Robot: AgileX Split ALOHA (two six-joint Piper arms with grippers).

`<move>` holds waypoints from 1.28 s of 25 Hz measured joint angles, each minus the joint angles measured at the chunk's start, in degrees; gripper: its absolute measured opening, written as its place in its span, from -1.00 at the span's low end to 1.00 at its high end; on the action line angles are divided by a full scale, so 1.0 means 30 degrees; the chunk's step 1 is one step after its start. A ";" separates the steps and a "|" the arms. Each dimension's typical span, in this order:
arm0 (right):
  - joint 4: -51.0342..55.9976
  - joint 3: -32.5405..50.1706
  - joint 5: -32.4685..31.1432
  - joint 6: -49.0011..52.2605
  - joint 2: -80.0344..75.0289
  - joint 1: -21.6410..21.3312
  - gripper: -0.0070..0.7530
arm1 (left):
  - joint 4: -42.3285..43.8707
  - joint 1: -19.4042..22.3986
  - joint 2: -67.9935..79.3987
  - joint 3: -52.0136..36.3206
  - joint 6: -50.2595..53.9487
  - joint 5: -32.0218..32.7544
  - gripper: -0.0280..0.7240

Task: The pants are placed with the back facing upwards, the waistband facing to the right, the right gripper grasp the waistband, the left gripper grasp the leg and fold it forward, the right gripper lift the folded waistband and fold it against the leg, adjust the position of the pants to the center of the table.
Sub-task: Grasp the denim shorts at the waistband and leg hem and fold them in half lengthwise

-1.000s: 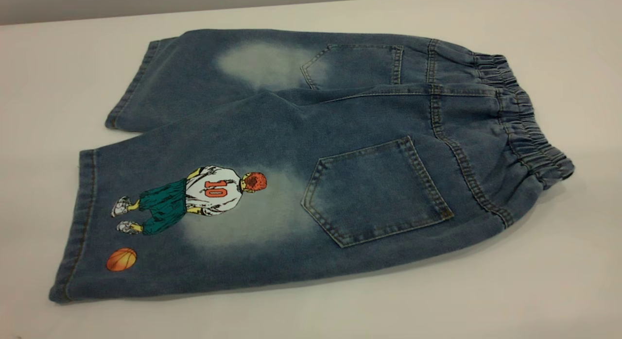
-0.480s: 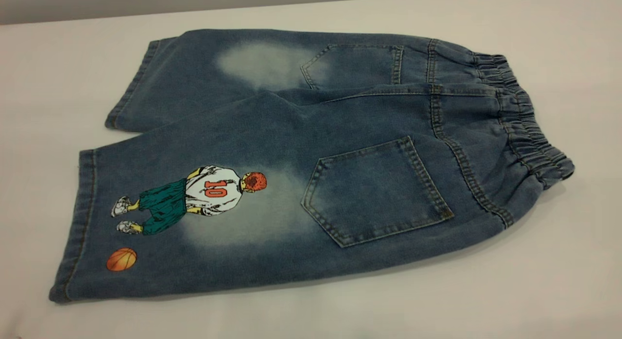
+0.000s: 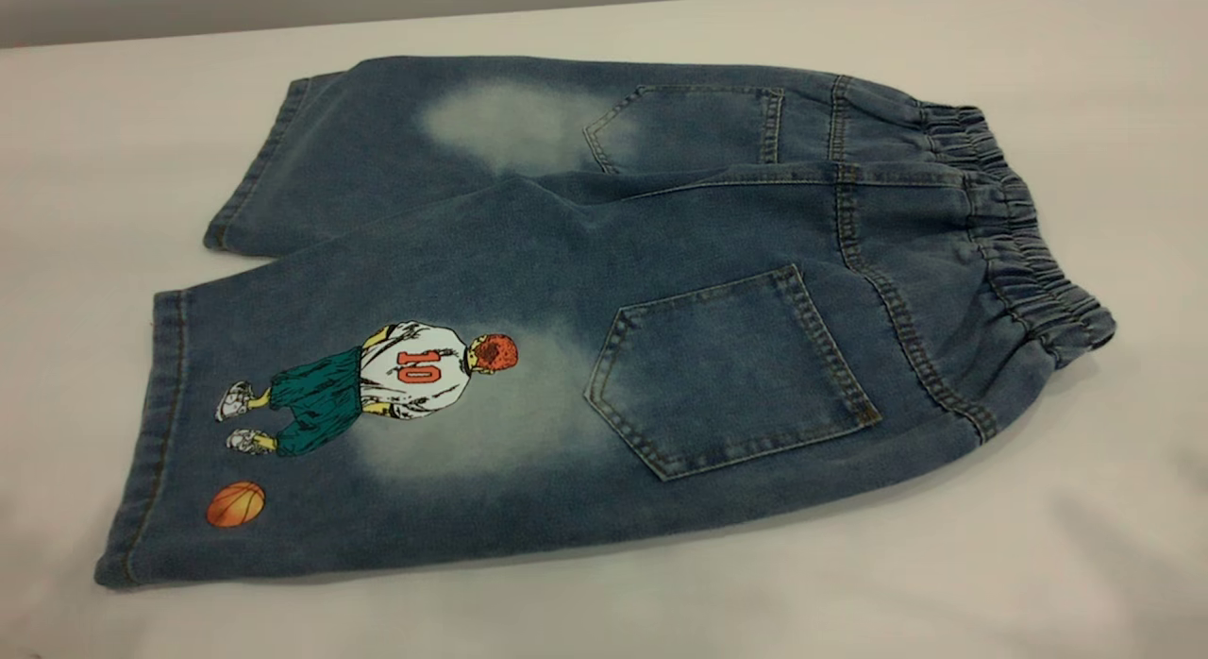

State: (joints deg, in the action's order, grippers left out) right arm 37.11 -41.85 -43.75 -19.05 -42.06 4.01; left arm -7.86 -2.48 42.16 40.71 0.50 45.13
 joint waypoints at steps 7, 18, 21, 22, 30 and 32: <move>0.4532 -0.0019 -0.1034 -0.3658 -0.4346 0.0000 0.41 | -0.1206 0.0000 0.2138 0.0000 0.0000 -0.0318 0.34; 1.1013 -0.0019 -0.4431 -0.9753 -0.9514 0.0000 0.41 | -0.3533 0.0000 0.2391 0.0000 -0.1485 -0.2061 0.34; 1.0939 -0.0001 -0.4306 -0.9800 -1.0513 0.0000 0.41 | -0.3533 0.0000 0.2838 0.0000 -0.1485 -0.2164 0.34; 1.0862 -0.0001 -0.4326 -0.9778 -1.0901 0.0000 0.41 | -0.3585 0.0000 0.3080 0.0000 -0.1485 -0.2145 0.34; 1.0835 0.0021 -0.4171 -1.0370 -1.4545 0.0000 0.41 | -0.4082 0.0000 0.5368 0.0000 -0.1718 -0.2312 0.34; 1.0769 0.0093 -0.3926 -1.0678 -1.5585 0.0000 0.41 | -0.4102 0.0000 0.5695 0.0000 -0.1850 -0.2312 0.34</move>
State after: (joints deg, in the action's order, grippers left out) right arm 69.42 -41.57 -55.52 -51.09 -88.82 4.01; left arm -20.17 -2.48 59.25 40.71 -5.05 38.19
